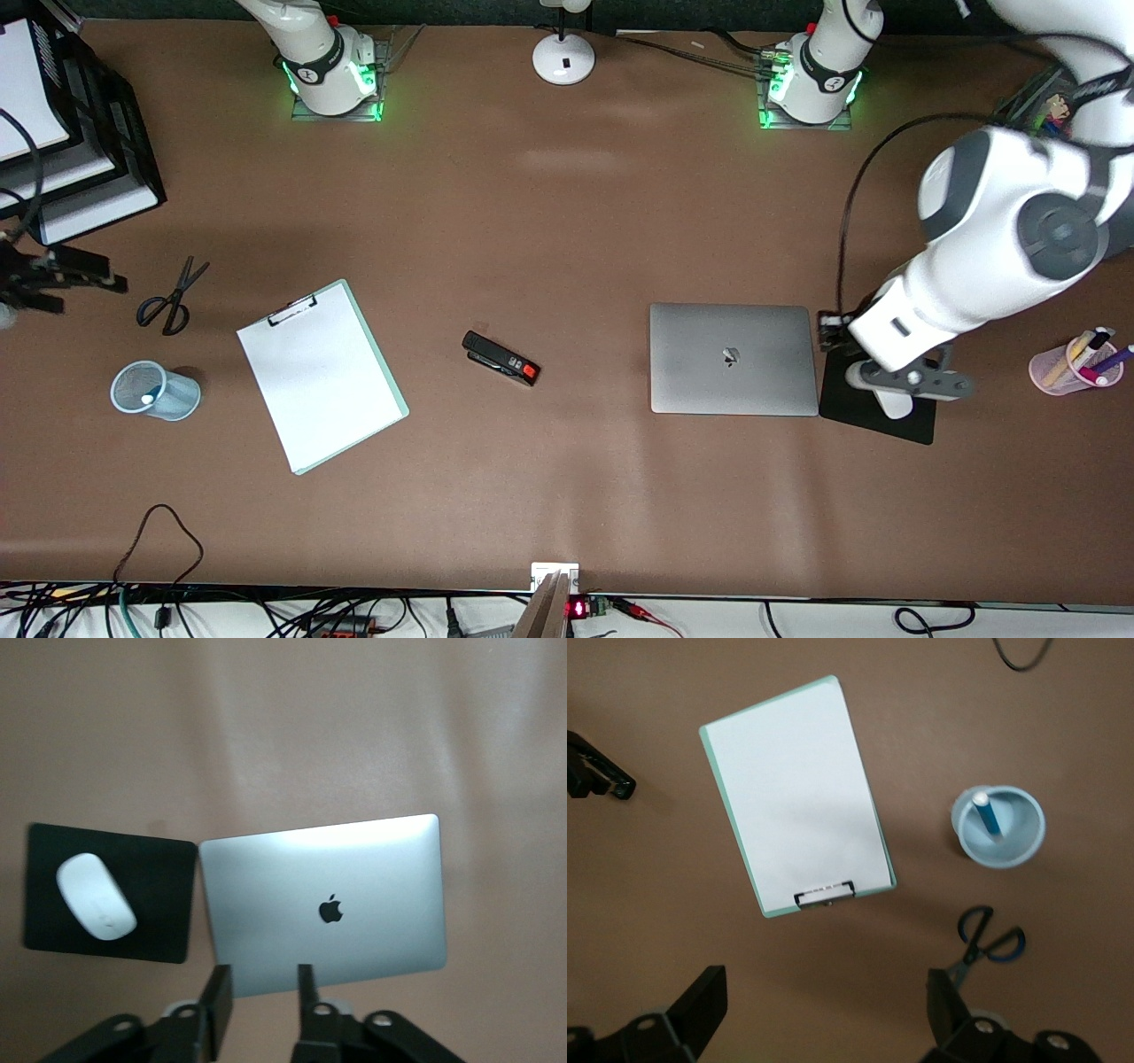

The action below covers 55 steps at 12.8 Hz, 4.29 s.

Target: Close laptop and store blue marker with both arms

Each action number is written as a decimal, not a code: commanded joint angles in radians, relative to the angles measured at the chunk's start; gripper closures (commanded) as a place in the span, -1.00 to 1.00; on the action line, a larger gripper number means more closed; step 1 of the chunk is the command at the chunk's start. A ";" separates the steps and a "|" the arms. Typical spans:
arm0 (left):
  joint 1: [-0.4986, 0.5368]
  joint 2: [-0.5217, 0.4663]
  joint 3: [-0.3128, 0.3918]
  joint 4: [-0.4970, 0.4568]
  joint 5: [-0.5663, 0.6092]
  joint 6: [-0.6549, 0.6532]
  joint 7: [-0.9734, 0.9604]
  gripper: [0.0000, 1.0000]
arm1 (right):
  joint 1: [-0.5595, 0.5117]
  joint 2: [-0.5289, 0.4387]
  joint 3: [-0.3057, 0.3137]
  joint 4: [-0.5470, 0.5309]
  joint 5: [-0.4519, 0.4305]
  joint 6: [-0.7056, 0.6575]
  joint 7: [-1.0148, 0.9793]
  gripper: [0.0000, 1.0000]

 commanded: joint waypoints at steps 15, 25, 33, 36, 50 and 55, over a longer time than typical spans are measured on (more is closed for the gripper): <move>0.060 -0.107 0.010 0.155 0.087 -0.263 0.095 -1.00 | 0.068 -0.264 0.001 -0.236 -0.157 0.133 0.251 -1.00; -0.055 -0.334 0.231 -0.153 0.002 -0.190 0.094 -1.00 | 0.073 -0.258 0.009 -0.231 -0.085 0.118 0.230 -1.00; -0.063 -0.320 0.224 -0.127 -0.001 -0.190 0.101 -1.00 | 0.090 -0.256 0.030 -0.225 -0.127 0.105 0.302 -1.00; -0.063 -0.319 0.224 -0.125 -0.001 -0.190 0.102 -1.00 | 0.088 -0.261 0.027 -0.217 -0.129 0.099 0.302 -1.00; -0.060 -0.319 0.211 -0.125 -0.002 -0.194 0.101 -1.00 | 0.081 -0.256 0.026 -0.213 -0.126 0.089 0.302 -1.00; -0.058 -0.319 0.211 -0.125 -0.002 -0.191 0.102 -1.00 | 0.082 -0.259 0.026 -0.213 -0.127 0.086 0.305 -1.00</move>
